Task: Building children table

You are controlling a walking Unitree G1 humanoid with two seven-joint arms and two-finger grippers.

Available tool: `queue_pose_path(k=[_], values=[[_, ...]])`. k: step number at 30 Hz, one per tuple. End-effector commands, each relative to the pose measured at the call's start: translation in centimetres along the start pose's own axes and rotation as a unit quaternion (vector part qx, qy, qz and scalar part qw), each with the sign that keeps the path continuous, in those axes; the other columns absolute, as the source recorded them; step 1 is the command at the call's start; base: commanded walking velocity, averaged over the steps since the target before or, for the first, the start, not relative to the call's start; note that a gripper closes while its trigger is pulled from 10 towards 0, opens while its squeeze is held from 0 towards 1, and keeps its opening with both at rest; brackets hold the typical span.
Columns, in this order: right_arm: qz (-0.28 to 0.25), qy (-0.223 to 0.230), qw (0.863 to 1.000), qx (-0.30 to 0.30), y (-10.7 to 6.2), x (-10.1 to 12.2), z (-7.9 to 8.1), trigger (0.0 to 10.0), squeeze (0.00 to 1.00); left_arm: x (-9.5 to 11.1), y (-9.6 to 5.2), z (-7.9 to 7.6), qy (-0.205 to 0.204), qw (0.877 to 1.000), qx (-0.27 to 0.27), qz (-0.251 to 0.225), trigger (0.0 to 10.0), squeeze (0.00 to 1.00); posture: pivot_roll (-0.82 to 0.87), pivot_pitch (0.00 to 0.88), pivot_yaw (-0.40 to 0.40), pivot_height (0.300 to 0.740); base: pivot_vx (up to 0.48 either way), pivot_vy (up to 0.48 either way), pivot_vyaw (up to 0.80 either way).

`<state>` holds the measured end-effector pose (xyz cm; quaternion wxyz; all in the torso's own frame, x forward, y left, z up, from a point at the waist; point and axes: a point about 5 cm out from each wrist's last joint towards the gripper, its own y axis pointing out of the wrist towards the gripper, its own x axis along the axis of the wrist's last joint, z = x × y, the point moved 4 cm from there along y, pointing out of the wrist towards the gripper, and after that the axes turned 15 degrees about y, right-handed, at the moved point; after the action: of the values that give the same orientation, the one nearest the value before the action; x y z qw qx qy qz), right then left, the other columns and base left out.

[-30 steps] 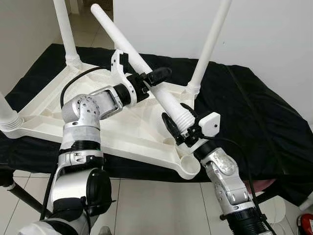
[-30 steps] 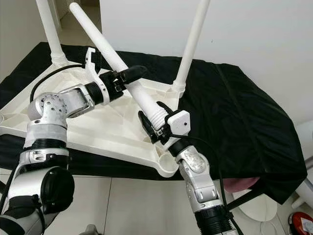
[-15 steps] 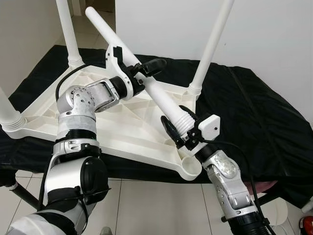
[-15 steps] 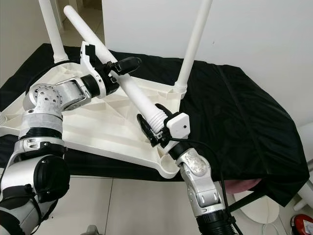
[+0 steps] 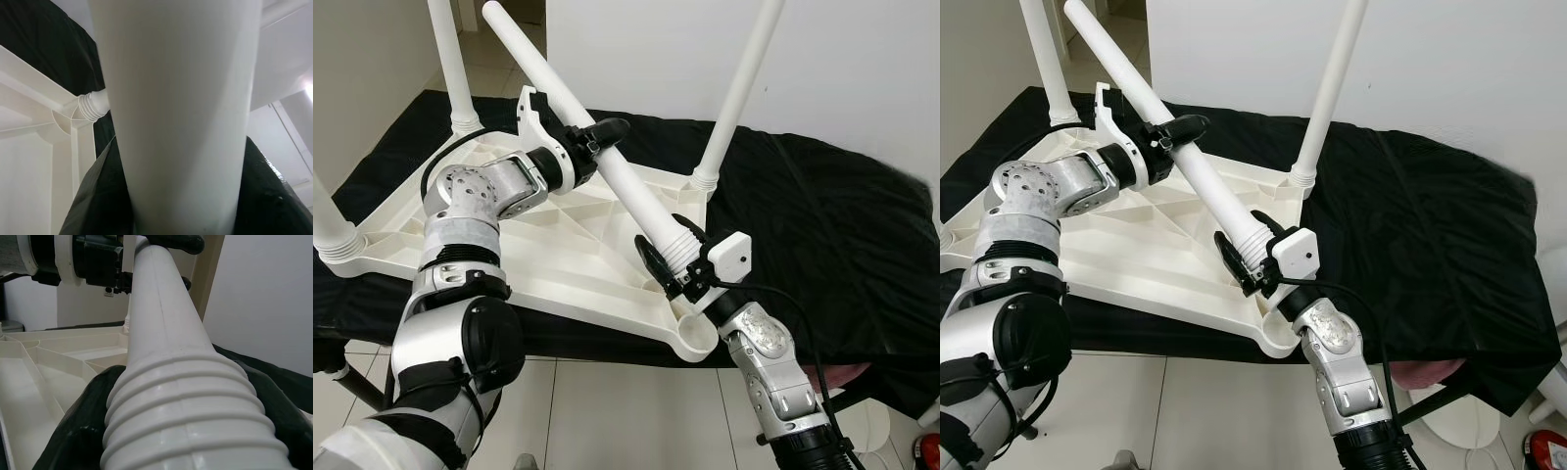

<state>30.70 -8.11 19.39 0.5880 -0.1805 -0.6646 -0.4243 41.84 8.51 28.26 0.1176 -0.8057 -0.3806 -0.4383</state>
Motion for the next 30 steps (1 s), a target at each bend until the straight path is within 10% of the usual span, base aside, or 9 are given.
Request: queue_pose_path(k=[1,3,4,5,20,22,23,30], values=[[0.006,0.0,1.0,-0.002,-0.2,-0.1,-0.2,10.0,0.0,1.7,-0.1,-0.2,0.015,1.0,0.008,-0.023,0.0,0.0,0.01,0.0,-0.073,0.74,0.0,0.0,0.0],[0.006,0.002,1.0,-0.003,-0.2,-0.1,-0.2,10.0,0.0,1.8,-0.1,-0.2,0.012,1.0,0.008,-0.025,0.0,0.0,0.01,0.0,-0.073,0.74,0.0,0.0,0.0],[0.006,0.007,1.0,-0.006,-0.2,-0.2,-0.2,10.0,0.0,1.9,-0.2,-0.2,0.012,1.0,0.007,-0.028,2.2,0.0,0.01,0.0,-0.075,0.74,0.0,0.0,0.0],[0.005,0.013,1.0,-0.012,-0.2,-0.2,-0.3,10.0,1.0,2.0,-0.2,-0.1,0.01,0.999,0.011,-0.028,10.0,0.0,0.01,0.0,-0.077,0.74,0.0,0.0,0.0],[0.021,0.016,0.998,-0.062,-0.7,-0.8,-1.3,10.0,1.0,3.7,-0.9,0.5,0.107,0.99,0.062,-0.061,10.0,0.0,0.0,0.0,-0.089,0.74,0.0,0.0,0.0],[0.046,-0.008,0.996,-0.078,-0.8,-1.4,-2.0,10.0,0.91,3.9,-1.0,0.4,0.148,0.984,0.072,-0.065,10.0,0.0,0.0,0.0,-0.092,0.74,0.0,0.0,0.0],[0.067,-0.024,0.993,-0.091,-0.9,-1.9,-2.5,10.0,0.0,4.0,-1.0,0.0,0.186,0.977,0.076,-0.068,10.0,0.0,0.0,0.0,-0.094,0.74,0.0,0.0,0.0],[0.1,-0.059,0.988,-0.107,-0.8,-2.3,-3.4,10.0,0.0,3.6,-0.7,-1.4,0.288,0.95,0.084,-0.082,10.0,0.0,0.0,0.0,-0.104,0.74,0.0,0.0,0.0]])
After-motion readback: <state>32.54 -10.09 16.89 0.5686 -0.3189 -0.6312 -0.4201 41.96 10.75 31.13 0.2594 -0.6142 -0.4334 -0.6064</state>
